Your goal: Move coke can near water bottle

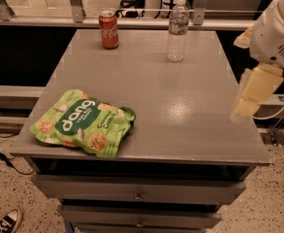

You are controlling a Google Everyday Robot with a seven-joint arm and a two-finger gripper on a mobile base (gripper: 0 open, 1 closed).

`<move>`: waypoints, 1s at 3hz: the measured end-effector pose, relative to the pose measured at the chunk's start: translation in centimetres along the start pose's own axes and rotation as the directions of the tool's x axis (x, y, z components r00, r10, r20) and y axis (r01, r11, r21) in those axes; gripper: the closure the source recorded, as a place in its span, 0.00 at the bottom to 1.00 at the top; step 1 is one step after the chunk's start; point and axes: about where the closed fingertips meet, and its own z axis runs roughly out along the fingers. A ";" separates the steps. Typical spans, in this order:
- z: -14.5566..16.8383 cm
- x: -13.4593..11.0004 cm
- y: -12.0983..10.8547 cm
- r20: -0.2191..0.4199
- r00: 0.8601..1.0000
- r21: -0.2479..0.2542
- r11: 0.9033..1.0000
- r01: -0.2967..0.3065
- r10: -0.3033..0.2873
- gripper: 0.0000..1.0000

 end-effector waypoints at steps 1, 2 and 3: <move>3.0 -4.0 -2.9 0.102 0.994 0.013 0.999 -0.045 0.043 0.00; 5.8 -8.8 -5.9 0.217 0.972 0.009 0.995 -0.099 0.095 0.00; 7.7 -13.7 -7.5 0.287 0.941 -0.009 0.983 -0.185 0.180 0.00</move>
Offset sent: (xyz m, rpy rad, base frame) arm 0.1526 0.1225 -0.0206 0.3808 -0.0978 -0.0749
